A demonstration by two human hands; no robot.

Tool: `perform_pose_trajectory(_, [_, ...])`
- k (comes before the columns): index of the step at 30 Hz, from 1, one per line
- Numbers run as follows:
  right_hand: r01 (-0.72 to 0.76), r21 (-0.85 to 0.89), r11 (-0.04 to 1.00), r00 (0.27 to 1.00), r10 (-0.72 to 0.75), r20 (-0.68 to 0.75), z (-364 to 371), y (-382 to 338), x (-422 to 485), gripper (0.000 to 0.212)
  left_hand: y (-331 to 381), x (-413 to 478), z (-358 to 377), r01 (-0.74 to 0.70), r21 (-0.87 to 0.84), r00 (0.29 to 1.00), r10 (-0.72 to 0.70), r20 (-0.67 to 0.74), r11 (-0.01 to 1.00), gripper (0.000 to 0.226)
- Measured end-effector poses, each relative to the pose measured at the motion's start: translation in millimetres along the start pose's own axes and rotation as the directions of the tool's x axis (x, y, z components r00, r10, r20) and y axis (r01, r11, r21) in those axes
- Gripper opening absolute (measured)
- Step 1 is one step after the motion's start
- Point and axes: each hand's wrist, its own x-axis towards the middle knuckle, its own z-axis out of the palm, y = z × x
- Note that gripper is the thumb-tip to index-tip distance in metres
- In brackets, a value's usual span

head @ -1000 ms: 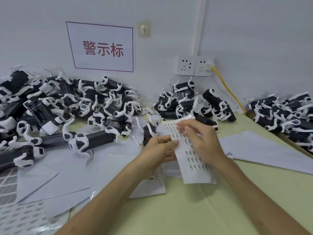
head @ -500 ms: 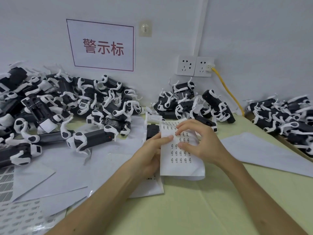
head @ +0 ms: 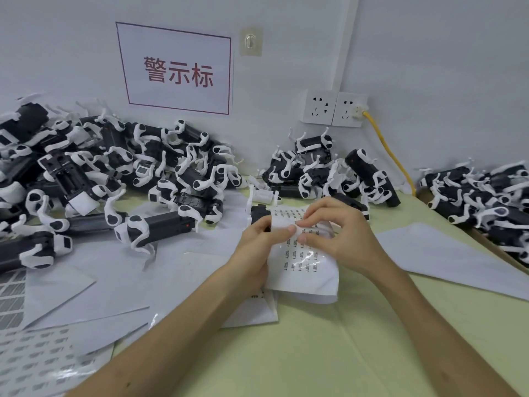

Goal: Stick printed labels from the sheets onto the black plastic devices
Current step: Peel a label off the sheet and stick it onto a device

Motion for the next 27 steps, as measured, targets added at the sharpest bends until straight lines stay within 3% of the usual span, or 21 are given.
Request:
perform_pose_trajectory(10, [0.125,0.016,0.992,0.988,-0.123,-0.099,4.2,-5.4,-1.9,0.014,-0.9,-0.5,3.6,-0.034,0.009,0.995,0.034,-0.093,0.999,0.036])
perform_pose_trajectory(16, [0.083,0.051,0.995,0.996,-0.082,-0.016,0.9,-4.6,-3.6,0.013,-0.8,0.7,3.4,-0.029,-0.021,0.996,0.028,-0.084,0.999,0.031])
perform_pose_trajectory(20, [0.043,0.243,0.969,0.999,-0.048,0.014,-2.5,-5.3,-4.4,0.017,0.9,2.5,1.7,-0.008,0.010,0.998,0.009,-0.056,1.000,0.029])
perform_pose_trajectory(22, [0.017,0.339,0.941,1.000,-0.022,0.011,-4.5,-4.7,-2.7,0.024,0.1,2.9,2.0,-0.010,0.097,0.997,0.017,-0.070,0.995,0.039])
perform_pose_trajectory(24, [-0.007,0.381,0.925,1.000,0.008,-0.002,-6.7,-2.6,-0.7,0.030,-3.5,2.2,1.6,-0.110,0.326,0.988,0.138,-0.064,0.939,0.054])
perform_pose_trajectory(27, [-0.024,0.465,0.885,0.999,0.039,-0.021,-8.5,2.0,1.5,0.040,-9.5,1.5,1.0,-0.347,0.714,0.901,0.426,0.075,0.608,0.068])
